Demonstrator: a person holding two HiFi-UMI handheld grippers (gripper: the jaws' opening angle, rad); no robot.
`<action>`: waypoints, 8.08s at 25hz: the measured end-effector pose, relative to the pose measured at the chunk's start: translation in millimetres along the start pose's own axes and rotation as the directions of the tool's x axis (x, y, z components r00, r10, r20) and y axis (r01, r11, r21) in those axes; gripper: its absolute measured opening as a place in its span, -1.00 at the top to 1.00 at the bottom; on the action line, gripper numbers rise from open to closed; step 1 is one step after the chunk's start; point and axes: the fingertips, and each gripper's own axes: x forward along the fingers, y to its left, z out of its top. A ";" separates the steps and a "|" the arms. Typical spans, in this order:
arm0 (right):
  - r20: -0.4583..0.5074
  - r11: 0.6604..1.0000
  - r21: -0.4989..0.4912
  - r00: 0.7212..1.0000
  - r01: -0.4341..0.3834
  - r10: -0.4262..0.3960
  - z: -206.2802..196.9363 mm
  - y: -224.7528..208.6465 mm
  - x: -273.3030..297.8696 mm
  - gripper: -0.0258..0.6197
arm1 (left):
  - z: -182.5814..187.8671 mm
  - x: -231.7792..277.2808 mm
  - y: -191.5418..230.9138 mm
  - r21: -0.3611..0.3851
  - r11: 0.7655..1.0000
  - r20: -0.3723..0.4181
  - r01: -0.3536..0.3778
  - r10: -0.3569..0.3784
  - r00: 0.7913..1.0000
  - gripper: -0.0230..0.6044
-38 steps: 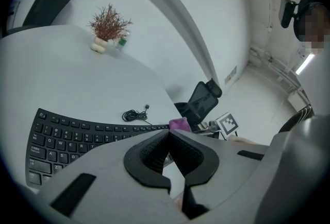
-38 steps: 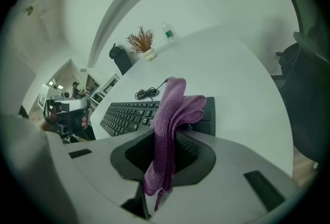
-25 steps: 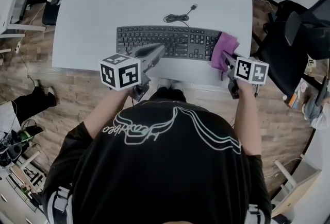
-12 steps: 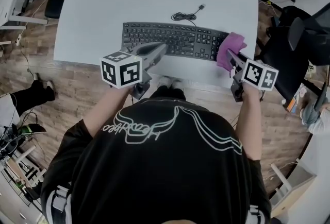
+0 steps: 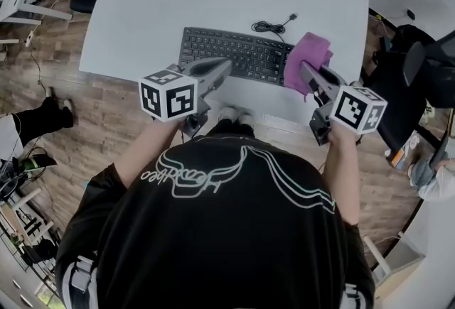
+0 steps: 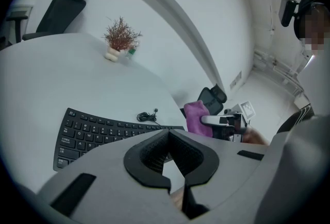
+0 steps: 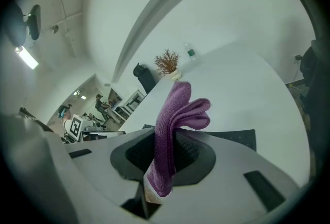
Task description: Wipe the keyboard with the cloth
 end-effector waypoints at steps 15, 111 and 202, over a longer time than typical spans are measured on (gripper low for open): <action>-0.170 0.991 -0.055 0.979 -0.123 0.112 -50.0 38.5 110.7 0.75 | -4.0 -21.3 20.8 -0.042 0.998 0.028 -0.044 0.046 0.999 0.91; -0.171 0.985 -0.152 0.983 -0.087 0.061 -43.4 37.9 97.9 0.75 | -18.2 -20.3 24.6 -0.080 0.995 0.026 -0.056 0.058 0.998 0.91; 0.253 0.946 -0.325 0.965 0.022 0.065 -55.3 121.5 -134.4 0.75 | -31.5 -89.5 -141.8 0.184 0.978 0.107 0.101 -0.122 0.987 0.91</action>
